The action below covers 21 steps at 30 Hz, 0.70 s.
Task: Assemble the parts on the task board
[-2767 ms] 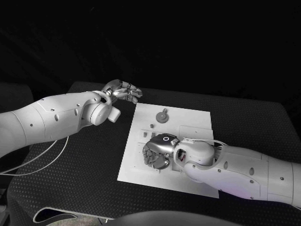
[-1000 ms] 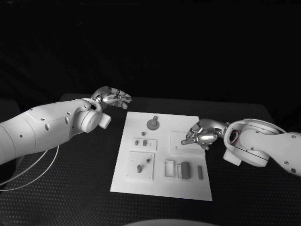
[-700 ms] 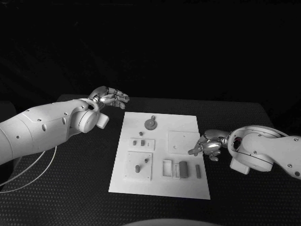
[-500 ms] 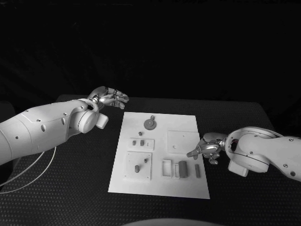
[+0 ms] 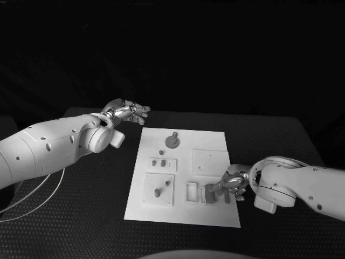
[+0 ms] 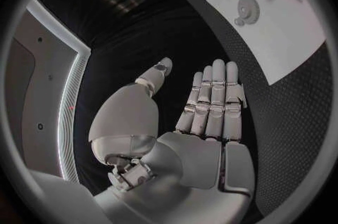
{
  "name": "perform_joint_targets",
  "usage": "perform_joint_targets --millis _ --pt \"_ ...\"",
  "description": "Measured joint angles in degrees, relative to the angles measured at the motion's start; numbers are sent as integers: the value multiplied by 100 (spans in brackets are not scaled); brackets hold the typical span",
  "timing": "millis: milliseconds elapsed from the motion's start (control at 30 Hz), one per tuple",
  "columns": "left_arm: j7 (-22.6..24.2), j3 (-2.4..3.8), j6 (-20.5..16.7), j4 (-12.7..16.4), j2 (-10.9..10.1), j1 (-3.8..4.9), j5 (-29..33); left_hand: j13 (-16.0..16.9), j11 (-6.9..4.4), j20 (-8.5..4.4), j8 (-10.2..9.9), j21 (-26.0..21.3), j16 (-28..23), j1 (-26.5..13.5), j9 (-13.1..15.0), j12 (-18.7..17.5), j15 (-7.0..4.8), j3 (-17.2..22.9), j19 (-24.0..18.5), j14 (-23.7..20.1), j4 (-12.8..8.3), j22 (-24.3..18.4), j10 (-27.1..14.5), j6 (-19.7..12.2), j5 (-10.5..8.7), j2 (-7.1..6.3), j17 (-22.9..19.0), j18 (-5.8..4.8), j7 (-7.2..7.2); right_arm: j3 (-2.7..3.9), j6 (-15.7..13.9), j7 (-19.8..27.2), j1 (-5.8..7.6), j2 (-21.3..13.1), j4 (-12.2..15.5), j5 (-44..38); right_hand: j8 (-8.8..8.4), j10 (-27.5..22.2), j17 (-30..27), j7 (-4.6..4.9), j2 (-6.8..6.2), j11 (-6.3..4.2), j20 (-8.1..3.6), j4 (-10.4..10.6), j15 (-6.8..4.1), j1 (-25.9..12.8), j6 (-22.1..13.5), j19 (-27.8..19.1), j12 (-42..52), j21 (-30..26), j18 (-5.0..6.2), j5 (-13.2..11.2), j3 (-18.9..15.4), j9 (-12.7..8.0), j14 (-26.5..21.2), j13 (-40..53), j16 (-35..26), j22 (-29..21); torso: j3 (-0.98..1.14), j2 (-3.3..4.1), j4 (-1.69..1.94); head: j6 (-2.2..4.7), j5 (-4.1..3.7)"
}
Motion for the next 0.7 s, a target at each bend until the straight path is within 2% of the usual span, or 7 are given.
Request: perform_joint_targets --millis 67,167,200,300,367,567,700 --pt "11 0 27 0 -8 0 19 -27 34 67 -37 -110 -122 -143 -22 -53 75 -61 -156 -164 61 -47 -87 -81 -32 19 -14 0 36 3 0 -6 -32 18 -12 -5 0 0 -12 0 0 0 0 13 0 0 0 0 0 0 0 0 13 -7 0 0 0 0 1 0 -1 -15 7" --pt "35 0 92 2 -10 0 72 -138 137 324 -142 -492 -569 -488 -77 -136 344 -192 -693 -752 195 -261 -372 -309 -61 98 -157 0 -41 3 0 -14 -65 54 -37 -13 -33 -3 -31 1 -30 2 -11 16 15 -30 -1 -13 0 0 -4 0 17 -15 -15 0 0 0 1 0 -1 -26 14" --pt "45 0 115 6 -10 0 96 -210 167 470 -186 -604 -811 -624 -94 -136 492 -216 -970 -1063 266 -390 -511 -414 -89 123 -231 0 -88 3 0 -15 -76 69 -47 -15 -33 -21 -39 11 -30 20 -20 29 18 -30 -11 -22 0 0 -7 0 29 -15 -18 0 0 0 1 0 0 -29 15" --pt "63 0 159 9 -10 0 142 -370 152 655 -199 -632 -1153 -714 -102 -136 657 -211 -1377 -1447 329 -641 -749 -501 -90 171 -314 0 -136 5 0 -15 -96 91 -61 -17 -33 -22 -41 18 -30 21 -21 29 18 -30 -19 -23 0 0 -19 0 29 -21 -18 0 0 0 0 -2 -1 -38 23" --pt "73 0 185 14 -10 0 172 -438 120 694 -199 -632 -1251 -714 -99 -135 691 -217 -1496 -1551 335 -733 -820 -507 -90 171 -334 0 -129 5 0 -15 -101 98 -70 -19 -33 -22 -47 17 -30 21 -21 29 18 -30 -19 -24 0 0 -19 0 29 -21 -18 0 0 -1 1 -2 -3 -40 31" --pt "84 0 237 38 -12 0 231 -552 231 712 -199 -632 -1308 -713 -94 -135 716 -209 -1534 -1569 371 -858 -934 -592 -90 171 -322 0 -44 7 7 -10 -101 160 -99 -21 -55 -25 -69 9 -30 23 -30 44 18 -29 -28 -33 -29 0 -24 -1 44 -28 -18 -1 -1 -1 1 -4 -11 -56 46" --pt "90 0 259 43 -12 0 253 -581 254 712 -199 -632 -1308 -713 -86 -135 744 -203 -1534 -1540 377 -881 -953 -592 -90 171 -306 89 -44 10 13 -7 -106 251 -147 -22 -54 -43 -75 9 -30 41 -29 20 18 -29 -28 -34 -29 22 -32 -1 69 -30 -18 -1 -1 -1 1 -4 -13 -67 47"
